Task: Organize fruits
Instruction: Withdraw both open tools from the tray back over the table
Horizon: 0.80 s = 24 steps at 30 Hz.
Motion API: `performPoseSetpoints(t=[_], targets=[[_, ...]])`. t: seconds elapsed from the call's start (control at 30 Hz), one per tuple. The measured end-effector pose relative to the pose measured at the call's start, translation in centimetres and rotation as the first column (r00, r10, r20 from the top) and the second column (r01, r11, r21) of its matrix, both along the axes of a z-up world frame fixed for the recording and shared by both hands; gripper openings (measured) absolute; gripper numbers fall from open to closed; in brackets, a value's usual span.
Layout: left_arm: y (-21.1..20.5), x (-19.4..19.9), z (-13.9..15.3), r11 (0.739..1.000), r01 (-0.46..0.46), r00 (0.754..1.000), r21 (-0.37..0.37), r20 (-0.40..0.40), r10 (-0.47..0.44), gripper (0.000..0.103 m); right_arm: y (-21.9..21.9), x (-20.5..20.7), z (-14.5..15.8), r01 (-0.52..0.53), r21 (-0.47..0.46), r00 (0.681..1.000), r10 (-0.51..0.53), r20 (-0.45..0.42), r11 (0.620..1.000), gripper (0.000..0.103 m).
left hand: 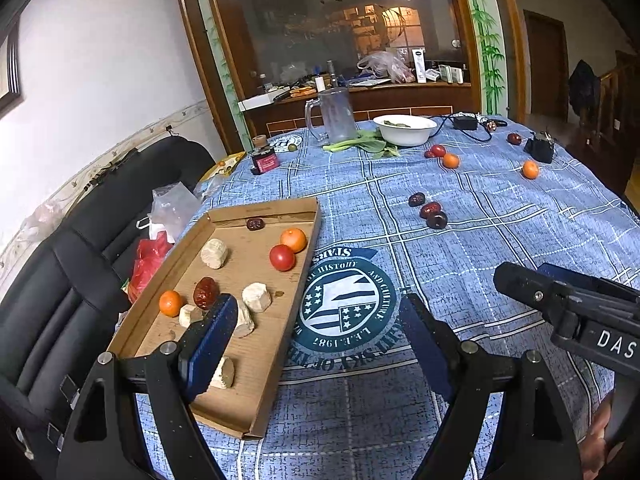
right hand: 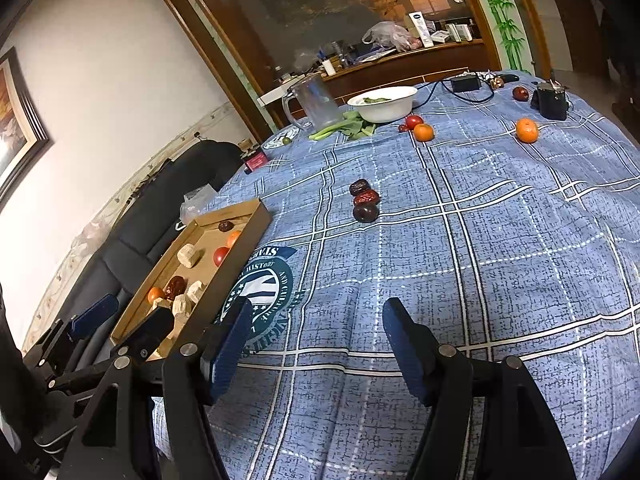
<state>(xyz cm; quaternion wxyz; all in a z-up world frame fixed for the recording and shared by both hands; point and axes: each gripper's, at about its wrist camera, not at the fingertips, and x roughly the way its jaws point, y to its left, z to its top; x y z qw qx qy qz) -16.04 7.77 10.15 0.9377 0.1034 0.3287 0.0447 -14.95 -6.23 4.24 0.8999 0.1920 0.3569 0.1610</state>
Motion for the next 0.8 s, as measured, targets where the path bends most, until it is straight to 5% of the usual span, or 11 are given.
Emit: performPoseSetpoints(t=[0.8], targets=[[-0.2,2.5,-2.5,0.998,0.036,0.995,-0.051,-0.096,-0.041,0.082,-0.8,1.6,-2.0,0.012,-0.015,0.998,-0.013,-0.066,1.0,0.073]])
